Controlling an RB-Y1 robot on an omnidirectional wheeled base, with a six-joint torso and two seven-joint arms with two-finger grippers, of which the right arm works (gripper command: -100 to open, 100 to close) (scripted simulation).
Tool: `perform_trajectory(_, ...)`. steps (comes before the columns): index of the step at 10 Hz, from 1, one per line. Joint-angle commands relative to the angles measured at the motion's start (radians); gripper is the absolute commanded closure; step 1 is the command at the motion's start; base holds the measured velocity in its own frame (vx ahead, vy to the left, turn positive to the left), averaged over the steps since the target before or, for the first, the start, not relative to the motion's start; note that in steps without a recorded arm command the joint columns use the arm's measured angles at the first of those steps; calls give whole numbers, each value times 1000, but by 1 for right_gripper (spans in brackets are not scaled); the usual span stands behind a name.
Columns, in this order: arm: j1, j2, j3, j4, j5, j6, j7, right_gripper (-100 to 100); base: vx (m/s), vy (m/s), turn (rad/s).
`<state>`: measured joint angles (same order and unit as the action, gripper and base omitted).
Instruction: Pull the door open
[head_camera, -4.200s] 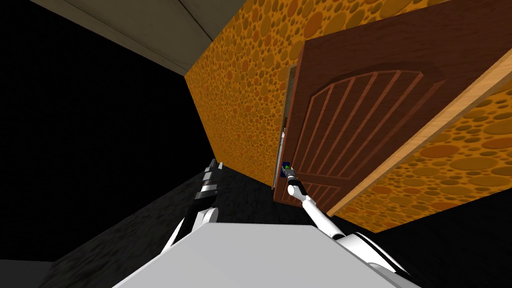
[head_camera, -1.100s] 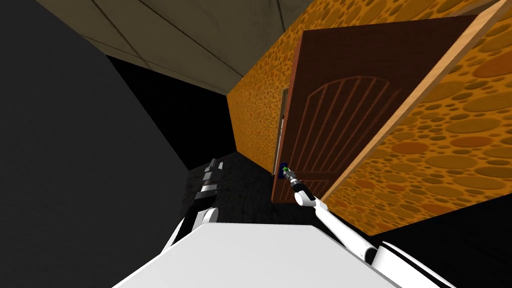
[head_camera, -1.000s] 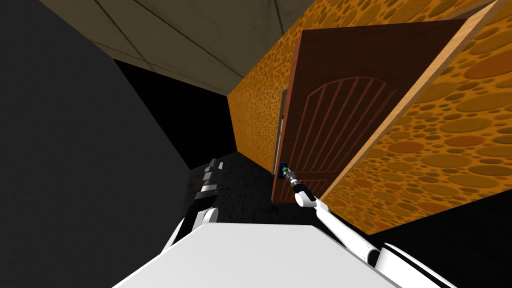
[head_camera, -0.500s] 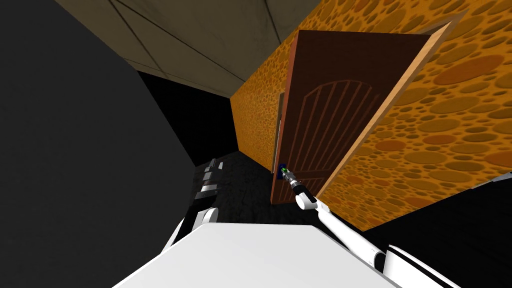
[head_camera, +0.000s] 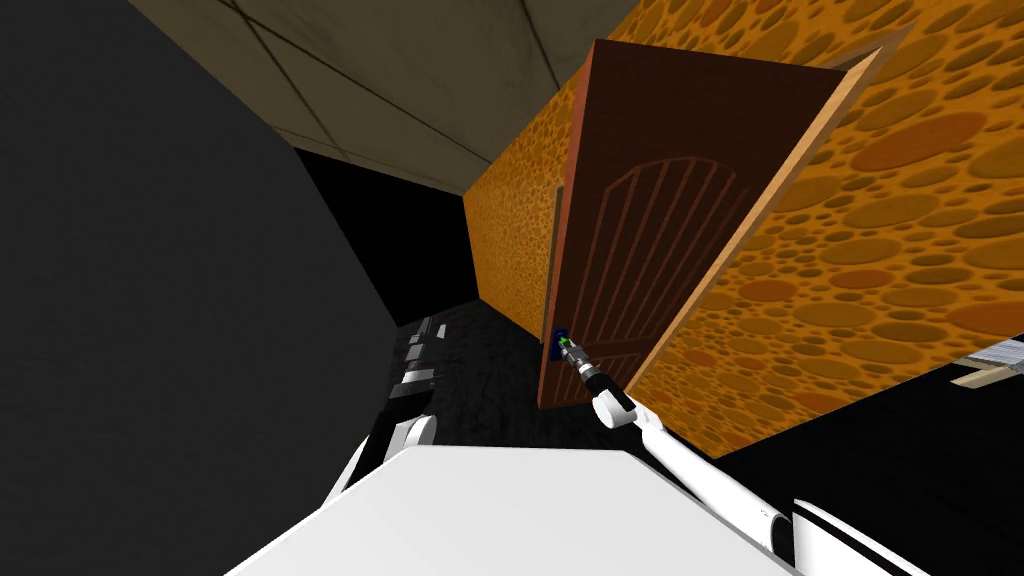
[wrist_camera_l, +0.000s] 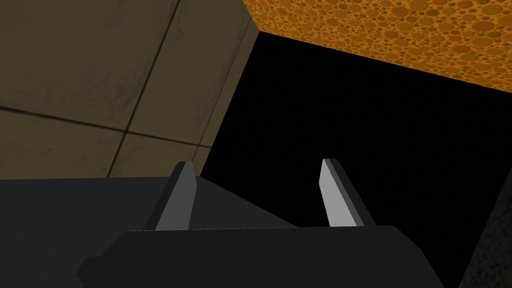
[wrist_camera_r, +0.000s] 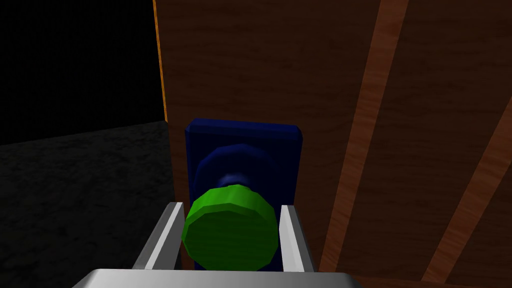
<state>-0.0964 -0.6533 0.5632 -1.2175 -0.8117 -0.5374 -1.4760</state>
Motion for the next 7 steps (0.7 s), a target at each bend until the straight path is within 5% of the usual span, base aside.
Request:
perform_trajectory(1, 5, -14, 23, -13, 6, -8, -14, 100, -164, -105, 22)
perform_trajectory(4, 17, -37, 60, -49, 16, -18, -30, 100, -162, -133, 5)
perform_trajectory(5, 9, -31, 58, -41, 16, -16, -29, 100, -91, -39, 14)
perform_trajectory(7, 18, -55, 86, -56, 25, -34, -49, 100, -63, -89, 187)
